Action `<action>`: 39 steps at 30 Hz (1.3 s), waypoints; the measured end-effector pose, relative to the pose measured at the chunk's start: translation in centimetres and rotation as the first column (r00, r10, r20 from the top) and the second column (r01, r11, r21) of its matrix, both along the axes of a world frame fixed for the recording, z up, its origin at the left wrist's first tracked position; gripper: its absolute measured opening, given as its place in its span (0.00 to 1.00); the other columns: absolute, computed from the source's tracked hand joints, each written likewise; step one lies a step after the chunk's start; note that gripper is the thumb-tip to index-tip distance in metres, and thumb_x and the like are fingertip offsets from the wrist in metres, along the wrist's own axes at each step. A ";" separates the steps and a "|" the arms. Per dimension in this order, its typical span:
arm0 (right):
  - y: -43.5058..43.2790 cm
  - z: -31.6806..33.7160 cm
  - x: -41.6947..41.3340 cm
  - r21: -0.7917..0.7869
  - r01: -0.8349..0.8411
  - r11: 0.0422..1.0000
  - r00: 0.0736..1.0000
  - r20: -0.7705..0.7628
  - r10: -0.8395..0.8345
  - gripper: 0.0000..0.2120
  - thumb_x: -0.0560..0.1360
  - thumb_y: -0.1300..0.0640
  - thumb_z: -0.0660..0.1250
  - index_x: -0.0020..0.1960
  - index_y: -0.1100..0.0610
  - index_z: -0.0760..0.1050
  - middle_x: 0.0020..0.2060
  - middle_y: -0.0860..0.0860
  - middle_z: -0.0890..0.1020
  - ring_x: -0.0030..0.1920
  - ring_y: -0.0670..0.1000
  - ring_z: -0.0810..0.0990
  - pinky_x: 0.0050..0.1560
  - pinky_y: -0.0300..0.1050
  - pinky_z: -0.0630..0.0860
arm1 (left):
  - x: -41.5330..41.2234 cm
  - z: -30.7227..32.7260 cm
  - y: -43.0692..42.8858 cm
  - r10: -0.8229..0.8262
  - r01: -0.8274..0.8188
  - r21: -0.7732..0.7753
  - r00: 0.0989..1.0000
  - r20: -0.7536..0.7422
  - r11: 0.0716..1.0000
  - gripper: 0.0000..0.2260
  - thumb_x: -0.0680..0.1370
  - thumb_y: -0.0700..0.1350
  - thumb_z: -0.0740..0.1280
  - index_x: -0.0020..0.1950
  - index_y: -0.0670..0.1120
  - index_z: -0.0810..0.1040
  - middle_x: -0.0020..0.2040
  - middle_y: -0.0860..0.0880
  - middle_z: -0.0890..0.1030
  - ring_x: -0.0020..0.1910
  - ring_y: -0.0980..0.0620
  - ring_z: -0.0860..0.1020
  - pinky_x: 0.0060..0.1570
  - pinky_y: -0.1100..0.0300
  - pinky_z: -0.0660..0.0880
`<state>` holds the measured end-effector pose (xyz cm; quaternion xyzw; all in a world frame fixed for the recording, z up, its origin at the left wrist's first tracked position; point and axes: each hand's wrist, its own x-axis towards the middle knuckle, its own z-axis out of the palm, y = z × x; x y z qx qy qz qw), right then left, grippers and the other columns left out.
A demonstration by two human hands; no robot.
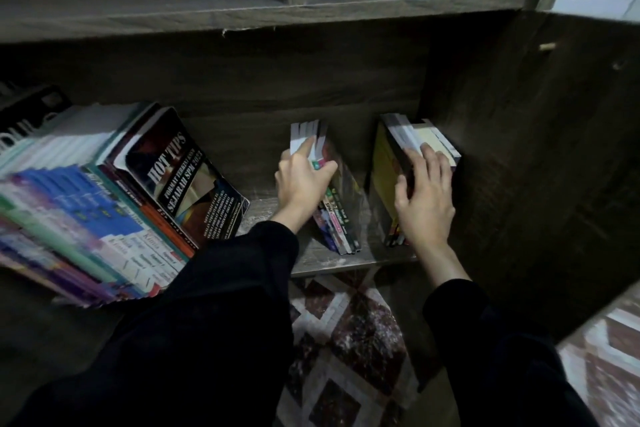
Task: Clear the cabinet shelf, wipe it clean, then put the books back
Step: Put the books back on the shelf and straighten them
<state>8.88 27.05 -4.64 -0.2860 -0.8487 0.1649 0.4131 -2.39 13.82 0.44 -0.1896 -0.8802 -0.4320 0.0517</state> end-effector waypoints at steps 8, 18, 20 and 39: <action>-0.1 0.1 0.1 0.016 0.009 1.000 1.000 0.002 -0.009 0.22 0.77 0.59 0.61 0.70 0.55 0.67 0.71 0.55 0.66 0.73 0.57 0.59 0.71 0.60 0.60 | -2.9 -0.3 -8.3 0.112 -0.112 -0.003 0.994 -0.002 0.994 0.27 0.74 0.52 0.68 0.72 0.54 0.69 0.65 0.42 0.75 0.65 0.44 0.72 0.63 0.52 0.71; -0.4 0.2 0.0 -0.016 0.010 1.000 1.000 0.001 -0.010 0.21 0.78 0.59 0.60 0.71 0.54 0.66 0.72 0.53 0.65 0.73 0.55 0.57 0.71 0.60 0.59 | -4.9 0.1 -15.1 0.208 -0.230 -0.133 0.965 -0.157 0.964 0.27 0.73 0.49 0.68 0.72 0.49 0.69 0.68 0.35 0.69 0.60 0.37 0.74 0.57 0.51 0.71; -0.4 0.3 0.1 -0.018 0.012 1.000 1.000 0.006 -0.012 0.22 0.78 0.59 0.60 0.71 0.53 0.66 0.72 0.53 0.65 0.73 0.55 0.57 0.71 0.60 0.60 | -4.5 0.6 -14.8 0.203 -0.266 -0.276 0.950 -0.238 0.924 0.26 0.75 0.49 0.67 0.72 0.47 0.70 0.70 0.35 0.66 0.60 0.36 0.73 0.54 0.49 0.71; -0.5 -0.3 -0.5 0.055 0.025 0.998 1.000 -0.014 -0.025 0.21 0.77 0.59 0.61 0.70 0.55 0.66 0.71 0.55 0.67 0.72 0.57 0.60 0.66 0.63 0.66 | -4.7 -7.9 -13.6 -0.703 -0.246 -0.963 0.704 -0.098 -0.112 0.23 0.83 0.50 0.53 0.78 0.48 0.54 0.78 0.40 0.53 0.76 0.35 0.49 0.72 0.39 0.41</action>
